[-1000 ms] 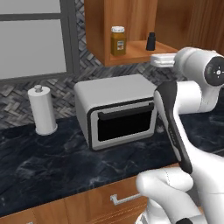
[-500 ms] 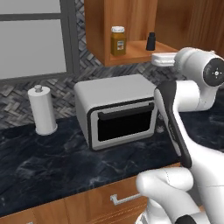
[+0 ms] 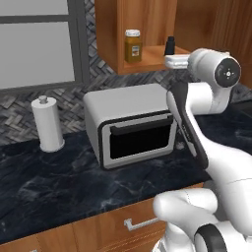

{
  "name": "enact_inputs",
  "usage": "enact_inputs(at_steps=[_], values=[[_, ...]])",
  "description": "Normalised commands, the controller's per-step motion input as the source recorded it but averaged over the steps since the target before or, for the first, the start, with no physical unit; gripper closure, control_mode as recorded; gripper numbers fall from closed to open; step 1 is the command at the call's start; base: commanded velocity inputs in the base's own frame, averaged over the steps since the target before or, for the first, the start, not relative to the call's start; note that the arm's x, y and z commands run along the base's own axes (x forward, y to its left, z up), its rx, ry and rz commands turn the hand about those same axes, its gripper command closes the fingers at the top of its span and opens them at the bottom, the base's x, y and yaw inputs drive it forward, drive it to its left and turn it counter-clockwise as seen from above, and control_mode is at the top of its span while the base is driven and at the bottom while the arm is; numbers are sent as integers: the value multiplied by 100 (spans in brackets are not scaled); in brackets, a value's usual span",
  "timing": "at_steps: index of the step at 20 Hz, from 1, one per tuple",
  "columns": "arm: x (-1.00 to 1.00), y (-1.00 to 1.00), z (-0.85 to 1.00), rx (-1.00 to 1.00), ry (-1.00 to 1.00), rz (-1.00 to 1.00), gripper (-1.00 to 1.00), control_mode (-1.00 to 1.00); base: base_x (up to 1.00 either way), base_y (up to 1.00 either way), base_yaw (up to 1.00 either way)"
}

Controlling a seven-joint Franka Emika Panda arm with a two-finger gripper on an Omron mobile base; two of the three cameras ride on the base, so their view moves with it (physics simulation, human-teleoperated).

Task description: Collect the turmeric, ketchup, and shaker from the cabinet and place them next to the stove.

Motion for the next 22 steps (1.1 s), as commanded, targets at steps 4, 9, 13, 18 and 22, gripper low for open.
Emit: enact_inputs(at_steps=[4,9,13,18,22], values=[[60,-5,0,0,1,0,-100,-100,0,0,0],[57,-3,0,0,8,0,-100,-100,0,0,0],[49,-22,0,1,4,0,-100,-100,0,0,0],[41,-24,0,2,0,0,-100,-100,0,0,0],[21,-17,0,2,2,0,-100,-100,0,0,0]])
